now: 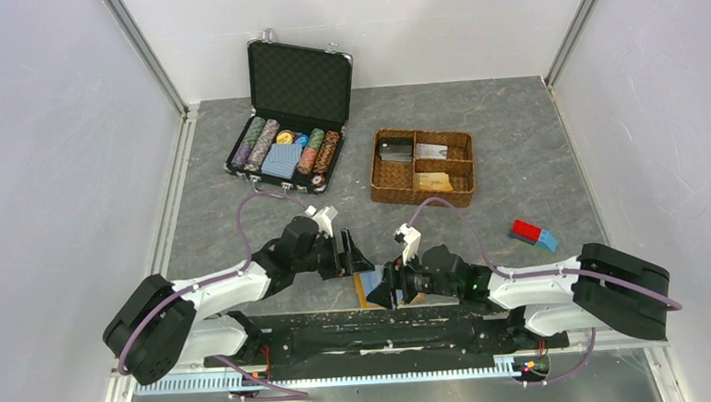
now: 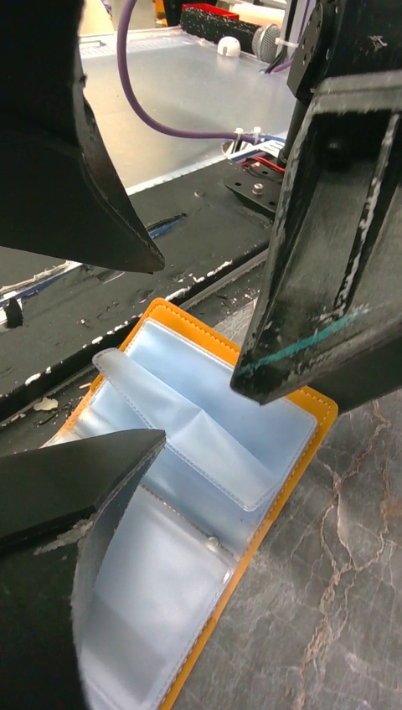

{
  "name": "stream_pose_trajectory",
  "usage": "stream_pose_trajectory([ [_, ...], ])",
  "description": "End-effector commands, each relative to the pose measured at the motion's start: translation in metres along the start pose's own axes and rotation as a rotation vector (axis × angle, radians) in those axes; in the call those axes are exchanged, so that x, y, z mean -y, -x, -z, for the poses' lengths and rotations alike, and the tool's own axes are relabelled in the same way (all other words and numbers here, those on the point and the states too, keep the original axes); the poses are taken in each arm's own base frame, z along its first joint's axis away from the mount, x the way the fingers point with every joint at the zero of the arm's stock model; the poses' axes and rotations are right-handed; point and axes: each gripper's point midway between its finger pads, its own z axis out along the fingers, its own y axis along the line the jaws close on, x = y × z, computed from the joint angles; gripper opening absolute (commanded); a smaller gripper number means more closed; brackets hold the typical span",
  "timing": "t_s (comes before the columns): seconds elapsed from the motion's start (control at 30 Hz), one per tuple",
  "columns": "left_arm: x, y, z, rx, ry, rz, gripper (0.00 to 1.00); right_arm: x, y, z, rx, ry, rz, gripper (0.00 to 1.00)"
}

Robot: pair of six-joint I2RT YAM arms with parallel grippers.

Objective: Take the credit cards out of the card holder
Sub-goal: Remove the credit card from the card holder.

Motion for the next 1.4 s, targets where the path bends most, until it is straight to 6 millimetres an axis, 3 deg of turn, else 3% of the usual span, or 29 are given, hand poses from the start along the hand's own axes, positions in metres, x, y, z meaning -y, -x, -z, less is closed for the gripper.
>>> stream_pose_trajectory([
  [0.0,0.009,0.0,-0.004,-0.004,-0.051,0.004,0.83,-0.015,0.007,-0.004,0.031,0.075,0.024,0.72],
  [0.73,-0.001,-0.005,-0.011,-0.024,-0.034,-0.005,0.8,-0.02,0.007,-0.008,0.054,0.121,0.01,0.71],
  [0.83,0.001,-0.007,-0.012,-0.033,-0.054,0.002,0.7,-0.017,0.005,-0.008,0.048,0.103,0.005,0.7],
  [1.1,0.002,-0.009,-0.014,-0.041,-0.065,0.006,0.24,0.003,0.011,0.009,0.05,-0.041,0.032,0.68],
  [1.27,0.005,-0.008,-0.014,-0.043,-0.081,0.006,0.05,0.029,0.027,0.026,0.118,-0.211,0.023,0.67],
  [1.37,0.006,-0.008,-0.014,-0.044,-0.086,0.006,0.02,0.043,0.031,0.032,0.122,-0.302,0.013,0.65],
])
